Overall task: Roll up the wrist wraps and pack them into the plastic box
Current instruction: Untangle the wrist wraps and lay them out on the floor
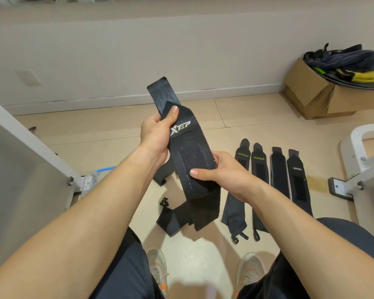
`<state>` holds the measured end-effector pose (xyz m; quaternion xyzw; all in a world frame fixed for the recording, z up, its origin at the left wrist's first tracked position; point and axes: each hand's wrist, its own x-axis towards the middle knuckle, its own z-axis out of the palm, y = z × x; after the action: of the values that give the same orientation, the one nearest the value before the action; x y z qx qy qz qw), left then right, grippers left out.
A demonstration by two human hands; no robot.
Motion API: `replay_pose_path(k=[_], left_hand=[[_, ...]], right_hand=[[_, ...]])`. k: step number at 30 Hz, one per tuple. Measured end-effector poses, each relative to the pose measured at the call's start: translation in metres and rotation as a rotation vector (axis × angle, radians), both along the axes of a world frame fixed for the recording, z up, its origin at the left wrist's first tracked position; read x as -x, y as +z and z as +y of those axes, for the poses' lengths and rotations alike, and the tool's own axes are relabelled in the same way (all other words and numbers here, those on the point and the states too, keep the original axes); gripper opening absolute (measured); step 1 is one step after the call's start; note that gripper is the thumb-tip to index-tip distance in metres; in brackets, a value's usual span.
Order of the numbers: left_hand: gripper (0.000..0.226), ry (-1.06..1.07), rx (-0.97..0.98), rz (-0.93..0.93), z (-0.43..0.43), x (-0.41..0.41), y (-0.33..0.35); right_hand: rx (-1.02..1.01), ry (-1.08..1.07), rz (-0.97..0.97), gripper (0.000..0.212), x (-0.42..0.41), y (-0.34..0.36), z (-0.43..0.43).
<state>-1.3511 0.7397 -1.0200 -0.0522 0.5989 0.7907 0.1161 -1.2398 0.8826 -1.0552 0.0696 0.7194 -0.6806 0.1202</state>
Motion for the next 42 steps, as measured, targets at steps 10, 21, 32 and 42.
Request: replay_pose_path(k=[10,21,32,42], left_hand=[[0.009,0.197,0.077,0.051,0.001,0.012,-0.014],[0.025,-0.237,0.029,0.059,0.02,-0.022,0.008],[0.019,-0.339,0.033,0.107,0.039,-0.023,-0.001],[0.025,-0.479,0.592,-0.144,0.06,0.011,-0.11]], right_hand=[[-0.231,0.197,-0.238,0.043,-0.01,-0.026,0.009],[-0.056,0.01,0.085,0.053,-0.008,0.019,0.026],[0.209,-0.369,0.154,0.026,-0.013,0.021,0.009],[0.445,-0.508,-0.043,0.027,-0.004,-0.031,0.044]])
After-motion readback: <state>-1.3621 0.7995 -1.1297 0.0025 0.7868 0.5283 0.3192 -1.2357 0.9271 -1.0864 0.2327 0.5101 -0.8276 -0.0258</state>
